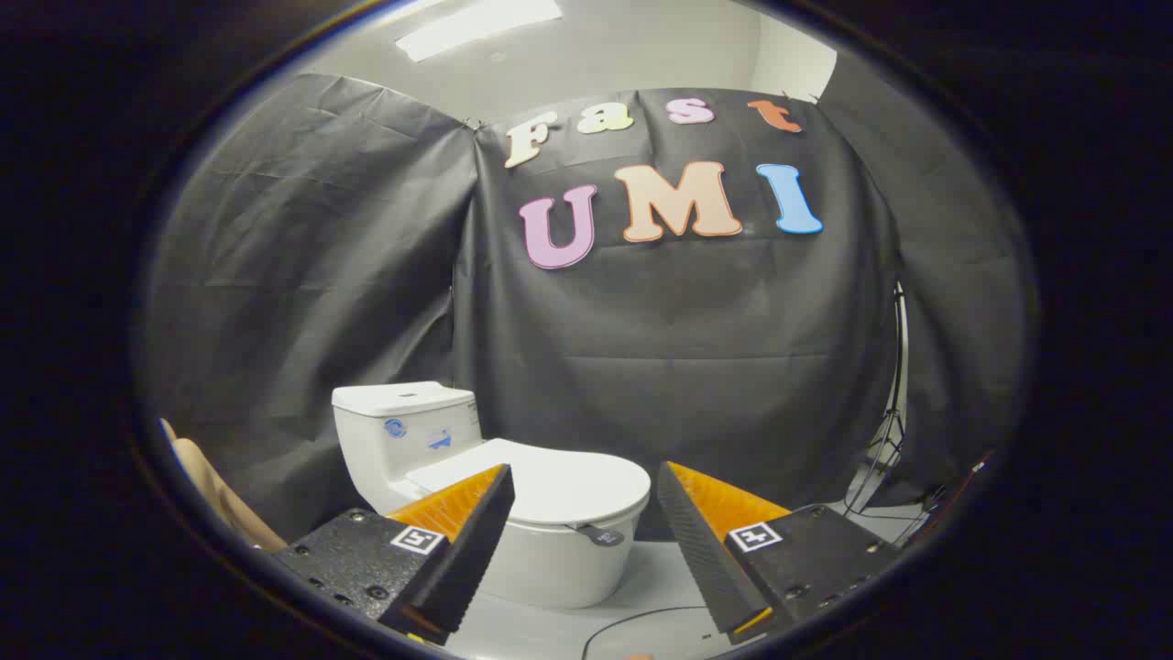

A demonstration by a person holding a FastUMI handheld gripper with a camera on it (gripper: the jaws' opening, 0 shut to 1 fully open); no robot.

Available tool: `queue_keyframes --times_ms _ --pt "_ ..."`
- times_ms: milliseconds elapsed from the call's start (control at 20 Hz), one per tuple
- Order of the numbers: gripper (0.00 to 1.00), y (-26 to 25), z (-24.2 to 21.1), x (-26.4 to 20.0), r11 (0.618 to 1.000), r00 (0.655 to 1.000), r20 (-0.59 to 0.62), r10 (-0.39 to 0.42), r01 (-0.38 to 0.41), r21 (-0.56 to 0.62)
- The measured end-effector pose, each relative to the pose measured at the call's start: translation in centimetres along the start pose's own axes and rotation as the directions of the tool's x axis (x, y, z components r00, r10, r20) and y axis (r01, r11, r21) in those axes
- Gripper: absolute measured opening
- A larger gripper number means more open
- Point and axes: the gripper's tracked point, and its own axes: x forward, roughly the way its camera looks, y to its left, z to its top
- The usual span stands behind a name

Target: Open the toilet lid.

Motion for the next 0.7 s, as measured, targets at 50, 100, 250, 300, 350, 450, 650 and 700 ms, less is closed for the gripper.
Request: queue_keyframes --times_ms 50,100,250,300,350,450,650,700 --pt "0.97 -0.1 0.1 0.1 1.0 1.0 0.001 -0.002 0.002 0.003" --pt "0.97 -0.1 0.1 0.2 1.0 1.0 -0.001 -0.006 0.006 0.008" --pt "0.97 -0.2 0.7 0.5 1.0 1.0 0.012 -0.017 0.017 0.026" --pt "0.97 -0.1 0.8 0.7 0.999 1.0 0.017 -0.017 0.016 0.033" --pt "0.97 0.0 1.2 1.0 0.999 1.0 0.024 -0.014 0.013 0.04" --pt "0.97 0.3 1.9 1.7 0.999 0.999 0.038 -0.012 0.01 0.046" --pt "0.97 0.5 2.0 2.7 0.998 0.998 0.058 -0.01 0.006 0.059" --pt "0.97 0.6 1.7 3.1 0.998 0.998 0.057 -0.007 0.004 0.057"
